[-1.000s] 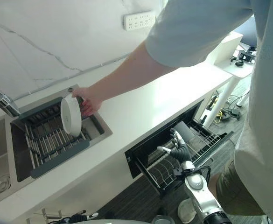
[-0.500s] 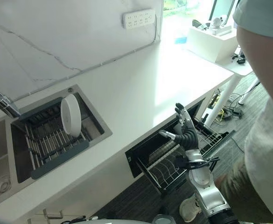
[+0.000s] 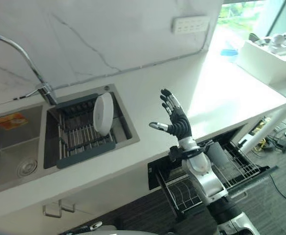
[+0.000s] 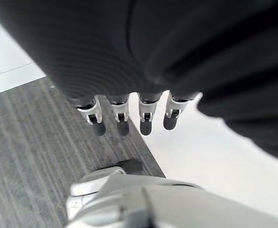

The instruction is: Place the dishes in the dishwasher.

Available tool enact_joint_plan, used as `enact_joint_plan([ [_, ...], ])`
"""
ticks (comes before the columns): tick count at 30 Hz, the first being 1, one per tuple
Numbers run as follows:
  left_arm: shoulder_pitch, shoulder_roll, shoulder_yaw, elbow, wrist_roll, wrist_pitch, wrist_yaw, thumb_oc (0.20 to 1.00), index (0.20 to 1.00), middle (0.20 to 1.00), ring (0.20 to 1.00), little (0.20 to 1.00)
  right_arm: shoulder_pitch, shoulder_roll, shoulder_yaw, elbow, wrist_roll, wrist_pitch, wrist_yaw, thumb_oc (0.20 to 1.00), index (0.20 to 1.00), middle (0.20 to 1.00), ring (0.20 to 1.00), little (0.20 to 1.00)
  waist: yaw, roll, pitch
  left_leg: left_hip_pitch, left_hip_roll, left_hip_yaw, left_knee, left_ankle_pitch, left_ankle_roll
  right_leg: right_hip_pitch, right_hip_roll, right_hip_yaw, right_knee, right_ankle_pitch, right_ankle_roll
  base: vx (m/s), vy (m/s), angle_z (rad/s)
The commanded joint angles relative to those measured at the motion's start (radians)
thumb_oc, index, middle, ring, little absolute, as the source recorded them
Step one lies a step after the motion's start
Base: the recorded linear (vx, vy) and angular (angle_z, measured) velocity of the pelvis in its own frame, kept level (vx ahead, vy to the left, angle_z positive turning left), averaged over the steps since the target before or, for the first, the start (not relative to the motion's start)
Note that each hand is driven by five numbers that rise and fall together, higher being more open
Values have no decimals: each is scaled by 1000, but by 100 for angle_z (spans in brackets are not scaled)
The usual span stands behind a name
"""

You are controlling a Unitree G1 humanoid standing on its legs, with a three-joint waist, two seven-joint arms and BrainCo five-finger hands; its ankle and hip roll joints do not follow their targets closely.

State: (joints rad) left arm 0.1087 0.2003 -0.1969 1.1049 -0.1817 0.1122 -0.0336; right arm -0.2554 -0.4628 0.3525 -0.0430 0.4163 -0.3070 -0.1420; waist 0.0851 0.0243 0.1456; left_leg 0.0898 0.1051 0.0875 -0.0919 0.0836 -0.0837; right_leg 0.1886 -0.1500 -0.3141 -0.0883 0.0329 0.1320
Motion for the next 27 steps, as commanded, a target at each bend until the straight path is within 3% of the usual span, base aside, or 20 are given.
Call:
enact_joint_plan([
  [1,-42,9,-36,79,-25,1,-4,1000,1000,1000,1000,1000,-71,1,3,-17,30,-9,-57,1000,1000,1000,1000,1000,29,-12,16,9,29,-5,5,-62,12,-21,-42,-27,95,-77,-11,57,10,26],
  [10,-30,19,-3,99,-31,-11,-13,1000,1000,1000,1000,1000,-159,46,-39,108,57,-16,-160,1000,1000,1000,1000,1000,92,-5,10,-13,24,-44,5,-45,8,4,-45,-86,109,-94,-18,48,7,27],
  [20,-13,26,9,99,0,-17,-31,1000,1000,1000,1000,1000,-247,110,-43,231,171,42,-162,1000,1000,1000,1000,1000,146,2,18,-38,25,-69,5,-20,-3,28,-46,-134,102,-96,-20,38,20,20],
  [27,-12,28,-3,105,5,-18,-35,1000,1000,1000,1000,1000,-300,142,-44,292,171,63,-194,1000,1000,1000,1000,1000,168,8,20,-56,23,-80,5,-8,-7,31,-44,-150,98,-96,-22,16,23,12],
])
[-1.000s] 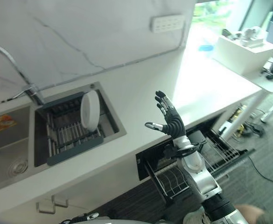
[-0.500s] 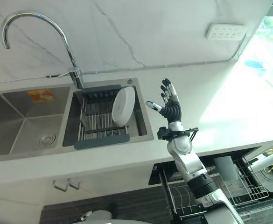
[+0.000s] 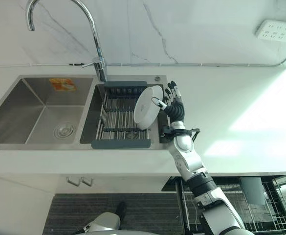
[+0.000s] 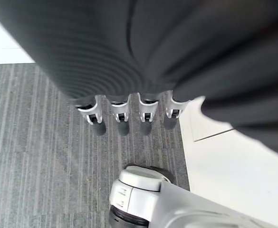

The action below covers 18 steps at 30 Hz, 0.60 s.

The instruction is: Place the dishes in the dishwasher.

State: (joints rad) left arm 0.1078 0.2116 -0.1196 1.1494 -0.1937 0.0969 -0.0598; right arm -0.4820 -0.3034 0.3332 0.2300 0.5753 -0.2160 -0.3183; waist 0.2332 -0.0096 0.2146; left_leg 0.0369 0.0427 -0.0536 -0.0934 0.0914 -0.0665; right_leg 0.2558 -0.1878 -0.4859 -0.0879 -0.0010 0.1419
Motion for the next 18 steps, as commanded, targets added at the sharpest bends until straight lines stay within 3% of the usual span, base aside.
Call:
enact_joint_plan([
  [1,-10,17,-79,63,18,-5,-10,1000,1000,1000,1000,1000,-82,-13,-23,36,17,-30,-29,1000,1000,1000,1000,1000,25,42,-49,-6,85,59,6,-13,-24,-37,-6,20,97,-61,-32,1,26,6],
  [18,-4,23,-74,76,32,-20,-15,1000,1000,1000,1000,1000,-91,4,-48,87,32,-75,-105,1000,1000,1000,1000,1000,27,51,-44,-14,84,55,6,-9,-25,-43,-9,27,98,-59,-30,-1,5,3],
])
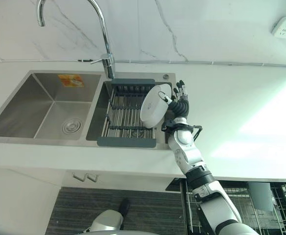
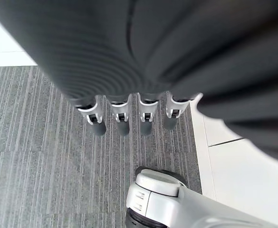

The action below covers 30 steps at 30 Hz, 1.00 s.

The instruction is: Place the dishes in the dishwasher.

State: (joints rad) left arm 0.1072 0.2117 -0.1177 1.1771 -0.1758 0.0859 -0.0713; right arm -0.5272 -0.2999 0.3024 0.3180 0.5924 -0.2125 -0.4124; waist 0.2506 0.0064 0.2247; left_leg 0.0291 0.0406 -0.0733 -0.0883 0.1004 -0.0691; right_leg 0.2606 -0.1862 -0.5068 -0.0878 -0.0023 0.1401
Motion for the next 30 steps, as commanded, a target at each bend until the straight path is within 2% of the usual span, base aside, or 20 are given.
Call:
enact_joint_plan([
  [1,-5,23,-76,48,13,-8,-4,1000,1000,1000,1000,1000,-43,1,-17,-1,16,-80,-12,1000,1000,1000,1000,1000,8,35,-55,-6,86,75,1,-18,-23,-50,-10,49,98,-58,-28,0,0,0],
  [6,-2,23,-75,52,15,-12,2,1000,1000,1000,1000,1000,-37,5,-14,7,30,-65,11,1000,1000,1000,1000,1000,7,36,-53,-6,85,73,1,-19,-23,-53,-11,52,100,-58,-28,0,0,0],
  [8,0,23,-76,46,16,-12,10,1000,1000,1000,1000,1000,-34,10,1,15,21,-32,25,1000,1000,1000,1000,1000,8,38,-52,-6,83,66,1,-19,-22,-57,-13,54,102,-57,-28,20,-10,0],
  [18,-2,26,-77,43,11,13,31,1000,1000,1000,1000,1000,-31,20,10,33,20,-8,11,1000,1000,1000,1000,1000,12,48,-42,-17,74,55,1,-14,-19,-67,-25,49,111,-55,-23,37,7,0],
  [30,7,26,-84,27,21,-12,35,1000,1000,1000,1000,1000,-35,23,11,44,14,7,-1,1000,1000,1000,1000,1000,22,64,-20,-32,53,23,1,-8,-10,-86,-42,53,126,-50,-14,31,20,3],
])
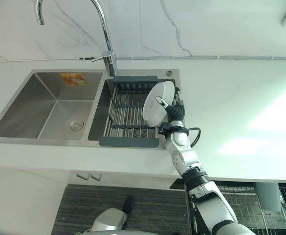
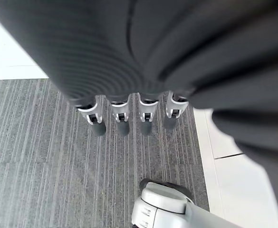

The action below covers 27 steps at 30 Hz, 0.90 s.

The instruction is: Place the dishes in the dishwasher.

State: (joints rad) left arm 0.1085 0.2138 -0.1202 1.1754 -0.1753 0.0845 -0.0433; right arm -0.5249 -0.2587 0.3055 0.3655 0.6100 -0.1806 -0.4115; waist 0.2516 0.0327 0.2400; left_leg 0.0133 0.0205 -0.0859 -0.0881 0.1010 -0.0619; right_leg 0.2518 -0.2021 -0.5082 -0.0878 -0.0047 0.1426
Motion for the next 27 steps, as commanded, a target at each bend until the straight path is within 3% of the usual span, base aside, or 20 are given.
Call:
enact_joint_plan([
  [1,7,23,-82,29,19,-13,8,1000,1000,1000,1000,1000,-37,-17,8,0,-1,-27,-1,1000,1000,1000,1000,1000,22,38,-34,-17,72,34,1,-8,-17,-78,-27,55,125,-48,-16,22,7,8],
  [23,3,36,-101,15,21,-15,13,1000,1000,1000,1000,1000,-81,-13,17,66,40,29,36,1000,1000,1000,1000,1000,46,33,-13,-24,65,12,1,-1,-13,-78,-29,48,127,-41,-9,3,1,1],
  [24,-1,40,-104,10,19,-8,12,1000,1000,1000,1000,1000,-89,-14,19,67,47,35,35,683,683,683,683,683,49,32,-12,-24,64,10,1,-1,-12,-78,-29,46,128,-40,-8,0,0,0],
  [25,-1,40,-104,10,19,-8,12,1000,1000,1000,1000,1000,-90,-14,20,67,48,35,35,624,624,624,624,624,49,32,-12,-24,64,9,1,-1,-12,-78,-29,46,128,-40,-8,0,0,0],
  [26,-1,40,-106,11,19,-9,13,1000,1000,1000,1000,1000,-98,-13,21,73,51,36,33,420,420,420,420,420,51,31,-11,-24,64,8,1,-1,-12,-77,-29,45,127,-40,-8,0,0,0],
  [27,-1,41,-107,12,20,-9,14,1000,1000,1000,1000,1000,-101,-13,21,75,52,36,33,373,373,373,373,373,52,31,-10,-24,64,7,1,-1,-12,-77,-29,44,127,-39,-8,0,0,0],
])
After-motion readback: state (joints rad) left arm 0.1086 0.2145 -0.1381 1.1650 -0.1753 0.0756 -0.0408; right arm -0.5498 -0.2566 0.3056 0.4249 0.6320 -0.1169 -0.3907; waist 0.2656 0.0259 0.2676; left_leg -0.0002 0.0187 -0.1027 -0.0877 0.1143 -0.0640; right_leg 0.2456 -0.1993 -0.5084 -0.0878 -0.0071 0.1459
